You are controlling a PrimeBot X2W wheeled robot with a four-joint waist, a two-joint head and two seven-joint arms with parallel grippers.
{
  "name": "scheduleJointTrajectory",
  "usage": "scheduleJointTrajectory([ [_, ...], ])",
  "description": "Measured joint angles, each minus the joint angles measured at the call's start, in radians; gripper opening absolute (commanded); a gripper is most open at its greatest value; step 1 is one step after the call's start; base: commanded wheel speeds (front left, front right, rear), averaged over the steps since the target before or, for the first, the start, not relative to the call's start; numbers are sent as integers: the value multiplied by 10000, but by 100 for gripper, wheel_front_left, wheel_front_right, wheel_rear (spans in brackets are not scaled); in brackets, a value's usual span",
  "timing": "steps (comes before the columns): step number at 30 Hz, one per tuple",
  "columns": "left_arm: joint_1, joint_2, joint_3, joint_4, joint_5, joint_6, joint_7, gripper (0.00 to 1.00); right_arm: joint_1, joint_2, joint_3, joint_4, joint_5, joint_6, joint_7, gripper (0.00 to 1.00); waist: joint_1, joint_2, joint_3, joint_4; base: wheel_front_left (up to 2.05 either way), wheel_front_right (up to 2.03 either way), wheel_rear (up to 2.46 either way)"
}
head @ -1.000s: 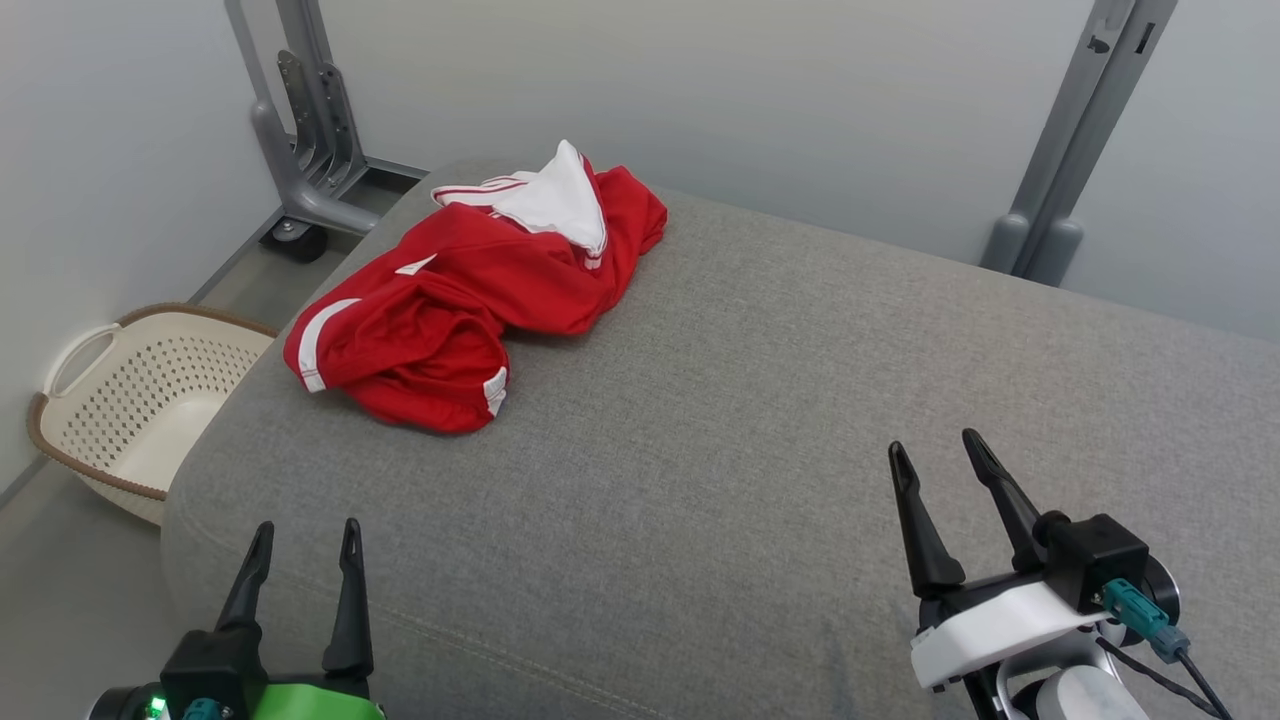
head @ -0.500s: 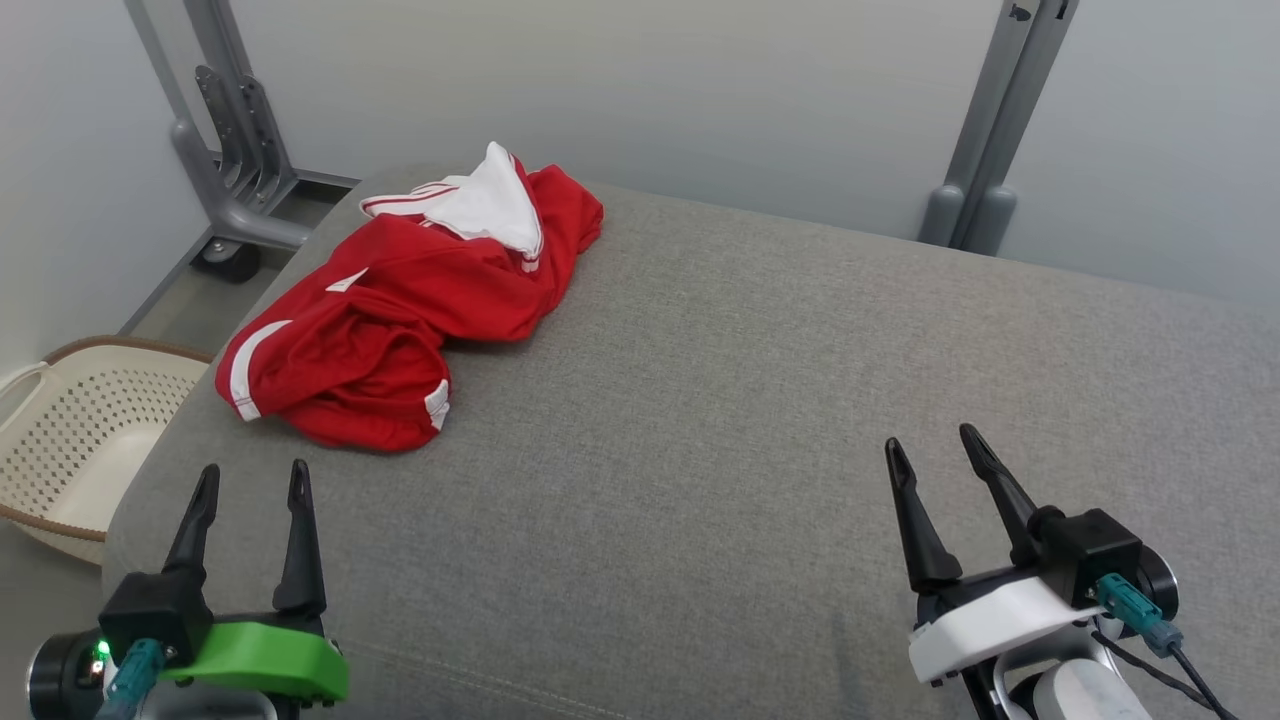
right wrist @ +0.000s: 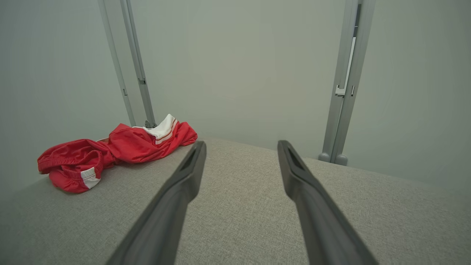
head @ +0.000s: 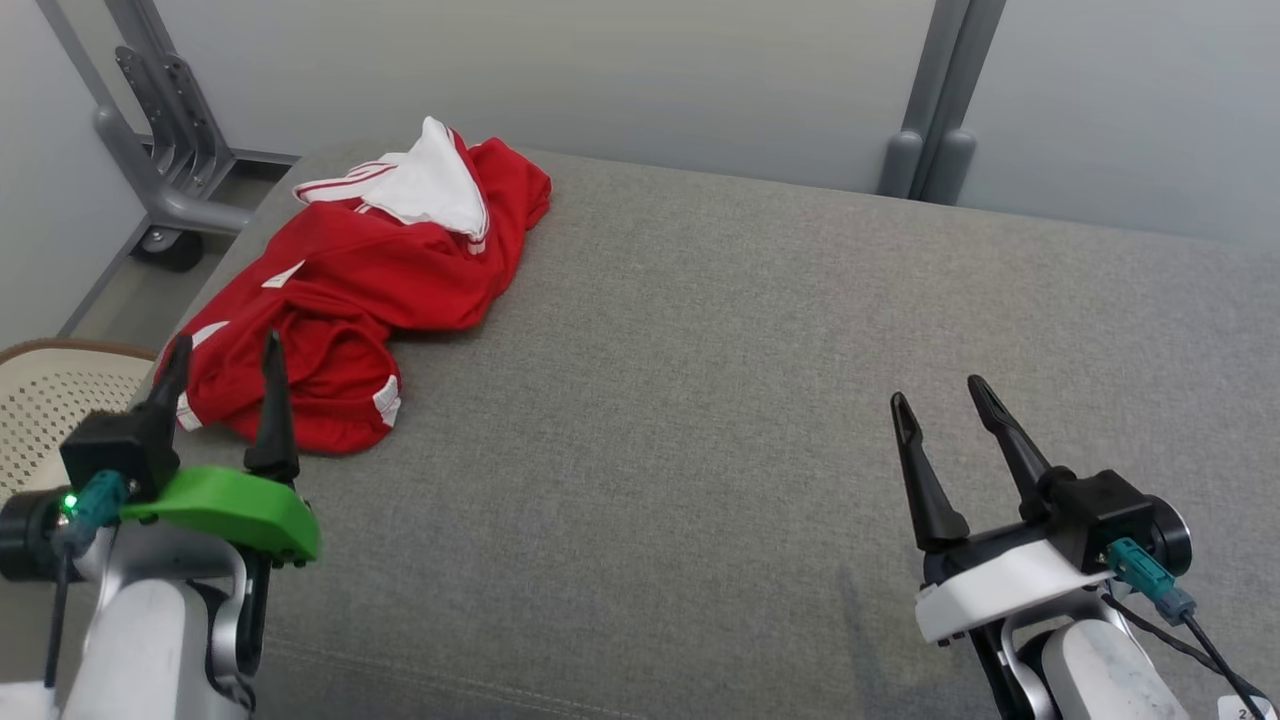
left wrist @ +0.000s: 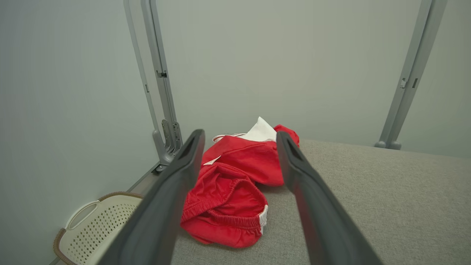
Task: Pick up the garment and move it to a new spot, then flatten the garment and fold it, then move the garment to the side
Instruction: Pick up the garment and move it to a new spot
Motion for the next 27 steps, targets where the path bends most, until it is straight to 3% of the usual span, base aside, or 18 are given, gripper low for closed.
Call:
scheduleJointTrajectory([
  [6, -1465, 107, 533, 537, -602, 2, 941, 100, -346, -52, 86, -86, -94, 88, 0, 100, 0, 0, 429, -187, 0, 0, 0],
  [15, -3133, 840, 1388, 1482, -1281, 27, 2661, 100, -1011, -270, 171, -320, -353, 219, 0, 100, 1, 0, 1293, -581, 0, 0, 0],
  [27, -4517, 1300, 1919, 2443, -1860, 121, 4155, 100, -1786, -395, 161, -506, -541, 261, -2, 100, 2, 0, 2684, -1207, 0, 0, 0],
])
